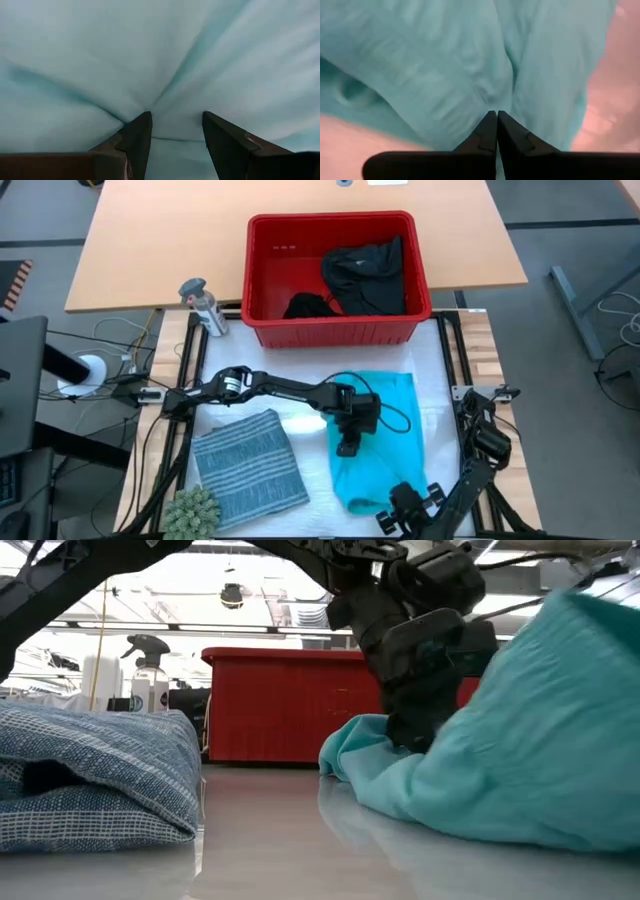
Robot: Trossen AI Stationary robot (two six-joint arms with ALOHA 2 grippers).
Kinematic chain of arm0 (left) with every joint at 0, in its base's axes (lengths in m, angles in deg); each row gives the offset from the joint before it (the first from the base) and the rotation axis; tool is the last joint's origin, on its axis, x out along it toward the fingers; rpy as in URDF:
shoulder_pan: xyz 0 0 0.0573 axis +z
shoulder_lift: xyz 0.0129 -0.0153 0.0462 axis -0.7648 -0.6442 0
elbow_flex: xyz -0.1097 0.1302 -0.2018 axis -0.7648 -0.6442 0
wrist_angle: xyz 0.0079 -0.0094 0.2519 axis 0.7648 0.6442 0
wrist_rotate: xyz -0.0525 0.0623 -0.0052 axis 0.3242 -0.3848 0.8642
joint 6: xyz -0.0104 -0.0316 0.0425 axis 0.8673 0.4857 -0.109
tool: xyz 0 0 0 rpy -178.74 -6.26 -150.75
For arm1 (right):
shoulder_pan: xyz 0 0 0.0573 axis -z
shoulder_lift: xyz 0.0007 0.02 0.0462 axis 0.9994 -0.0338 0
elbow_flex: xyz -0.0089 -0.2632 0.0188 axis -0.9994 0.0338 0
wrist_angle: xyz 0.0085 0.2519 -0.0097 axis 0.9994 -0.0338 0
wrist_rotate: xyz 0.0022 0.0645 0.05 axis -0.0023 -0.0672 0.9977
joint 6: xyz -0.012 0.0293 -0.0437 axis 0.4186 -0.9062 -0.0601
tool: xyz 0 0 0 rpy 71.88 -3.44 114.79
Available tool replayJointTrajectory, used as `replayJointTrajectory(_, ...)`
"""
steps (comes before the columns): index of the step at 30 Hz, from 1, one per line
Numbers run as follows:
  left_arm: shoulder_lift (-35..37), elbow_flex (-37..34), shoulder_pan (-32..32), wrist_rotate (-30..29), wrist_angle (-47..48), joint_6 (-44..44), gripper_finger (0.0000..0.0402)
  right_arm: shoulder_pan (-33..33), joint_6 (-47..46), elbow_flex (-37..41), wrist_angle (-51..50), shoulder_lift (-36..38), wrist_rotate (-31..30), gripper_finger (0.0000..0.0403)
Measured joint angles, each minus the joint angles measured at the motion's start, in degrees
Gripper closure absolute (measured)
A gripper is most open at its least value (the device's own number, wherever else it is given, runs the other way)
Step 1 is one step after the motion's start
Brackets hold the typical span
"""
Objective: Fold Laundry from Bin
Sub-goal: Fold the light blue shorts from the red organizer bin
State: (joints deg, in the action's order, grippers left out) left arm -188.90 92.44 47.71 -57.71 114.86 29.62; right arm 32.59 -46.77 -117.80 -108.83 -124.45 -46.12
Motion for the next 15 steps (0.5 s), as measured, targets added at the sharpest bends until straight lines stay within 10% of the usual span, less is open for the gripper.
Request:
replayJointTrajectory(10,0.62,5.89,1.21,17.92,3.93,3.25,0.0231,-2.02,1.08,5.61,5.32,-0.16,7.79,0.0378)
replayJointTrajectory(15,0.71,9.88,1.28,12.84,14.49,-5.27,0.0231,-2.65,5.17,8.12,9.74,0.04,11.47,0.0364)
